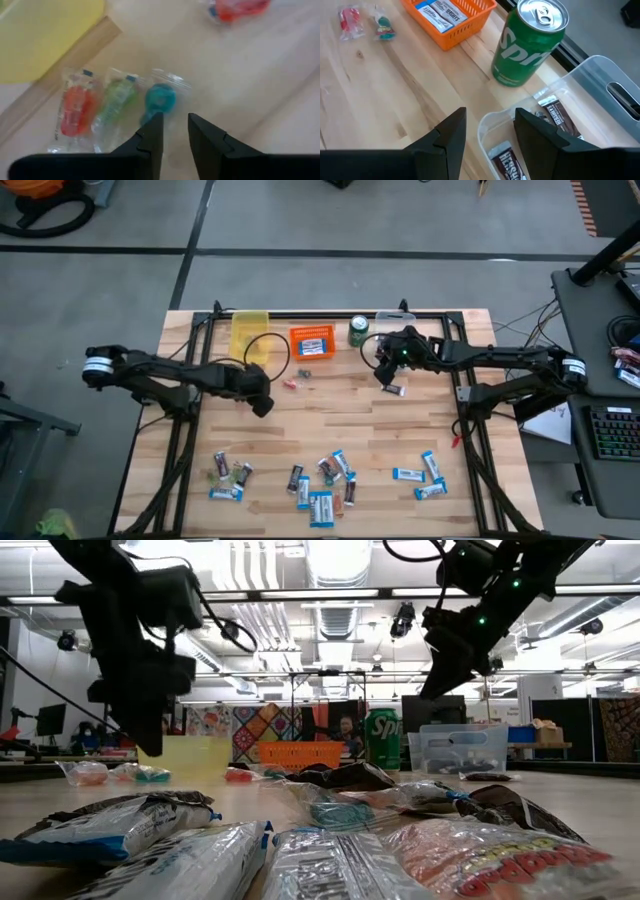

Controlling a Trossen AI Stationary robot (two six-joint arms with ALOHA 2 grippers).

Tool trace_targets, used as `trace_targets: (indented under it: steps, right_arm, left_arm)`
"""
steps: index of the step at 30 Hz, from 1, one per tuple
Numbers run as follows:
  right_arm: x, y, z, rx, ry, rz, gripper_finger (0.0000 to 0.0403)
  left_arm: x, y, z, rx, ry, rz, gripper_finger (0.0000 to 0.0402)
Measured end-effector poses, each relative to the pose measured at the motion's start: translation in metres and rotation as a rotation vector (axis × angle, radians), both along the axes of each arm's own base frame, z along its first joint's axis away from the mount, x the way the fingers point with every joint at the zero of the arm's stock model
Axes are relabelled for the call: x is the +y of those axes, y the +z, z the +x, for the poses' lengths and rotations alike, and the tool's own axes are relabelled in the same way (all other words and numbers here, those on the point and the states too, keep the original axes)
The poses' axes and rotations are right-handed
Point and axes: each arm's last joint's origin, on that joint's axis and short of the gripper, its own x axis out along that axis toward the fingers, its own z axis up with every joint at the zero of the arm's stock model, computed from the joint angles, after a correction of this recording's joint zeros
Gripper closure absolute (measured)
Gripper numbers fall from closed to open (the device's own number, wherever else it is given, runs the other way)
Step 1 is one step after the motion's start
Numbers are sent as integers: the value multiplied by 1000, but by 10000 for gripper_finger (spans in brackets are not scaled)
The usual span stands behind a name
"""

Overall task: Organize candy in baskets
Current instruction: Put the blue gummy into the yellow bin

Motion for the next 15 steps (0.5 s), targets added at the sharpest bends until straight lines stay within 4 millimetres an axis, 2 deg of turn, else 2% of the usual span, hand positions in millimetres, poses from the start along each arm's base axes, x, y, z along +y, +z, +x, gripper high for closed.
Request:
trace_targets:
  steps: [8, 11, 15]
  right_arm:
    - [0, 0, 0, -2, 0, -1, 245]
    - [0, 0, 0, -2, 0, -1, 245]
    - [0, 0, 0, -2, 0, -1, 245]
  left_arm:
    - [5, -17, 13, 117, -1, 33, 267]
    - [6, -25, 16, 159, -1, 29, 266]
    - [6, -30, 21, 182, -8, 2, 285]
